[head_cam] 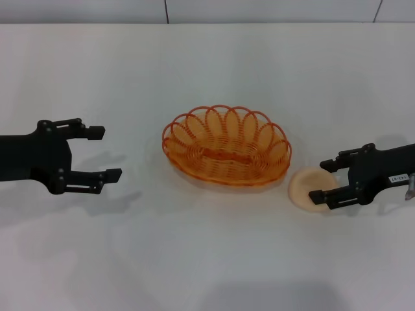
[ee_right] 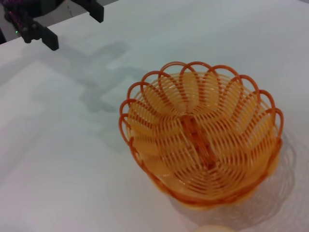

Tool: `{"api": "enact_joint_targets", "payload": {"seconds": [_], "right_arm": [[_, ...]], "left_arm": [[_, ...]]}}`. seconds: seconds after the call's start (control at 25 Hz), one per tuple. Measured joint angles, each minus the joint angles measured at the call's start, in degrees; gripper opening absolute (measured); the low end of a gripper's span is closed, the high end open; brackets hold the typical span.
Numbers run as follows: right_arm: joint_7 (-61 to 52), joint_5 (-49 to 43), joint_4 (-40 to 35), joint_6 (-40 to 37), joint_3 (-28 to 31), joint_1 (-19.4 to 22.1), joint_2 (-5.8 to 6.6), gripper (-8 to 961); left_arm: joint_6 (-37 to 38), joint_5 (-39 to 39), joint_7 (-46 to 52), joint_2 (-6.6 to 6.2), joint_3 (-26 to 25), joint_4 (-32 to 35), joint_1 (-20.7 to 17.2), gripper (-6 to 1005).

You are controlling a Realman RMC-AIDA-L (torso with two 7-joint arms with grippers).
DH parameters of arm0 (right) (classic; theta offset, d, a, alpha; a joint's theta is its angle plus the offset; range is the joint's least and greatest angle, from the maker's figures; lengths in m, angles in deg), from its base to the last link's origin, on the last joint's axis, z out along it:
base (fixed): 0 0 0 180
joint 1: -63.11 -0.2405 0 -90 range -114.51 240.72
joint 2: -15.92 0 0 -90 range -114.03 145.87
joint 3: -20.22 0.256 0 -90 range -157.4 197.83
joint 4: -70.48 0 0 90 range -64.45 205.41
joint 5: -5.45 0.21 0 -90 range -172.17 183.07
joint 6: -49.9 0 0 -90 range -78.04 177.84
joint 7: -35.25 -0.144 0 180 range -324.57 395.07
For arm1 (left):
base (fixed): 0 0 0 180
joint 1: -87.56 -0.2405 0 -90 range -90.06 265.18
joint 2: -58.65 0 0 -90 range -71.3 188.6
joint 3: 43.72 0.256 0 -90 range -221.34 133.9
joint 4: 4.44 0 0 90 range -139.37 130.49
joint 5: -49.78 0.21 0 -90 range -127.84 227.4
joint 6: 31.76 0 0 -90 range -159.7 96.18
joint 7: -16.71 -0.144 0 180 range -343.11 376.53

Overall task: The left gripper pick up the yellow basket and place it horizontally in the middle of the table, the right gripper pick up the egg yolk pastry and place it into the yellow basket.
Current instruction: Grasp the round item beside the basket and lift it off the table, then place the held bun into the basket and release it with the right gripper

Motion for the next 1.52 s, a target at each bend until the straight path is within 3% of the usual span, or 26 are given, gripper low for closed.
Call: {"api": "enact_joint_targets", "payload": {"seconds": [0.08, 0.32, 0.4, 0.64, 0.92, 1.28, 1.52], "right_arm": [[-0.13, 0.21, 0.78, 0.30, 0.18, -0.29, -0.01, 869], [0.10, 2.04, 1.51, 0.35, 0.52, -0.63, 0.04, 748], [0.26, 2.13, 1.52, 0.25, 0.51, -0.63, 0.08, 516], [0.47, 2.14, 1.57, 0.29, 0.38, -0.65, 0.14, 283], [0.51, 2.02, 0.36, -0.09, 1.25, -0.22, 0.71, 177], [0.55, 1.66, -5.62, -9.60, 11.19, 0.06, 3.22, 140], [-0.38, 3.59, -10.86, -16.11, 16.90, -1.51, 2.65, 90]], "left_arm": [[0.00, 0.00, -0.04, 0.01, 0.05, -0.14, 0.19, 866], [-0.21, 0.06, -0.13, 0.13, 0.08, -0.20, 0.27, 866], [-0.57, 0.07, -0.18, 0.22, 0.08, -0.21, 0.27, 866], [-1.60, 0.08, -1.10, 0.66, 0.08, -0.25, 0.38, 866], [-2.18, 0.08, -1.52, 0.70, 0.09, -0.25, 0.43, 866], [-2.19, 0.08, -1.55, 1.13, 0.08, -0.25, 0.01, 866], [-2.16, 0.08, -1.76, 1.84, 0.13, -0.24, -0.18, 866]]}}
